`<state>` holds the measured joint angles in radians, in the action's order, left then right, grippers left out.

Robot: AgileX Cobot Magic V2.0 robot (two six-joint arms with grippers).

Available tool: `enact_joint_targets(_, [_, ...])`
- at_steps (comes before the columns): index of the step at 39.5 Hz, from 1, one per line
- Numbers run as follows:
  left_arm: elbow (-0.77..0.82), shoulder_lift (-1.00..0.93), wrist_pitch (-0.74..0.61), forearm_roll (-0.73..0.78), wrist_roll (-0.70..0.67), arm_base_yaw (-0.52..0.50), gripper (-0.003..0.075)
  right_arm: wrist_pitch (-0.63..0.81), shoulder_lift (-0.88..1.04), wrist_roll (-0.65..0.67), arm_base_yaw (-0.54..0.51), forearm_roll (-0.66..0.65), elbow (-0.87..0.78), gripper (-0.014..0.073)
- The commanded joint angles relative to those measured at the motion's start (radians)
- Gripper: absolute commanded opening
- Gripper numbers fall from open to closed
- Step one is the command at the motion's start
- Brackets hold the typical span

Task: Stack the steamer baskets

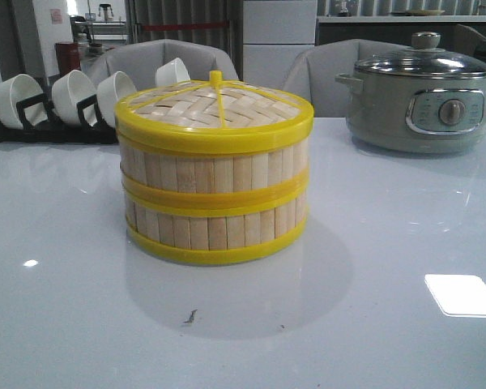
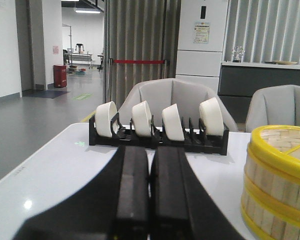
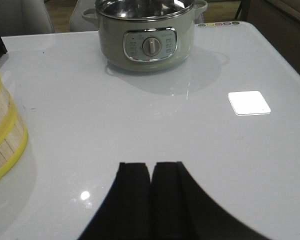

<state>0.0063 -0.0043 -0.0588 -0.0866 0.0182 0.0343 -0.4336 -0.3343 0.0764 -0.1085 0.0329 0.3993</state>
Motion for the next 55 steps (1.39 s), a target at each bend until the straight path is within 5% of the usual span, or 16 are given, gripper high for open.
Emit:
enact_joint_targets(1, [0.002,-0.015,-0.063,0.031,0.000,-0.001,0.0087,0.080,-0.005,0.000,-0.006,-0.004,0.032,0.0048])
enact_joint_targets(55, [0.002,-0.014,-0.001,0.204,-0.068,-0.001,0.0087,0.081,-0.005,0.000,-0.006,-0.004,0.032,0.0048])
